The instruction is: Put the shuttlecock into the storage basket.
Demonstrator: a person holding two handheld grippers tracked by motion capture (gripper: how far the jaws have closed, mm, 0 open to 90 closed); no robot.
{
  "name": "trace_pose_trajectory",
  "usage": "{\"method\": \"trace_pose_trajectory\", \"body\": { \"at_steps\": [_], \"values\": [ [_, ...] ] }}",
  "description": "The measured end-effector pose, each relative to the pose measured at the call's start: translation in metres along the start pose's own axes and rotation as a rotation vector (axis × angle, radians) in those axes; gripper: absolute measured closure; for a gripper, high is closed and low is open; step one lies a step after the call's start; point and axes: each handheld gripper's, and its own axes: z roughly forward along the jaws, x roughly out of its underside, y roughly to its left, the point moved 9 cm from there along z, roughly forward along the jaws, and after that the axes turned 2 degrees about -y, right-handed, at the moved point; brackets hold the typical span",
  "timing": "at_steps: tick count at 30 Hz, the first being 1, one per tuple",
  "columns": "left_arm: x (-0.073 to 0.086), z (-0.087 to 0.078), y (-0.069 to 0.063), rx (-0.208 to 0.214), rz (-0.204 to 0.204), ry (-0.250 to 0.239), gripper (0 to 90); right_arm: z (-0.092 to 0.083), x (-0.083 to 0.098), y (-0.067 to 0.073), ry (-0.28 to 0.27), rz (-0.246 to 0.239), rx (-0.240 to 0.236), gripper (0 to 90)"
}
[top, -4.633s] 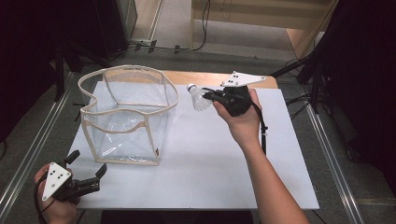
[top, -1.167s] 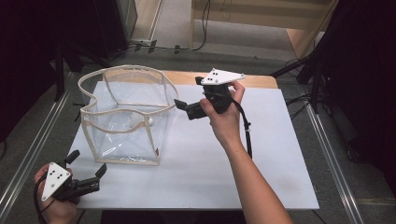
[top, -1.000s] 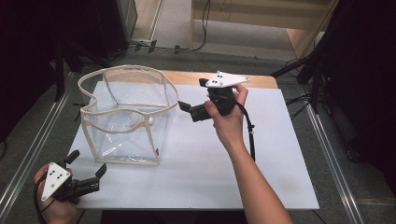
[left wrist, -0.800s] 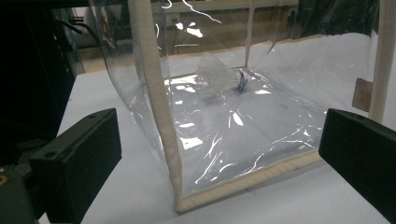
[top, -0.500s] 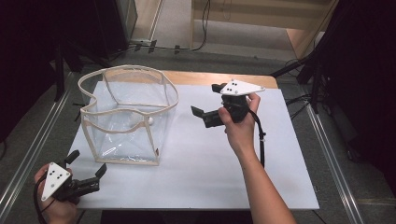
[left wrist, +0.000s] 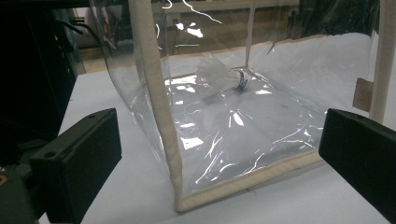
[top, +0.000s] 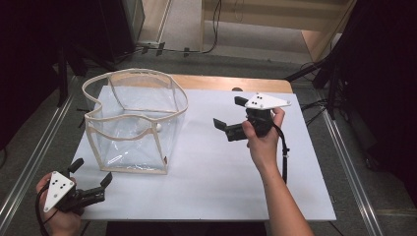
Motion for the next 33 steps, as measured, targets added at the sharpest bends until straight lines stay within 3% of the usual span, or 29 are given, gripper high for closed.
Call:
{"method": "trace_pose_trajectory", "body": {
  "at_steps": [33],
  "values": [
    [0.0, 0.0, 0.0, -0.003, 0.006, 0.0, 0.0, -0.052, 0.067, -0.029, 0.0, 0.091, 0.067, 0.0]
  ]
}}
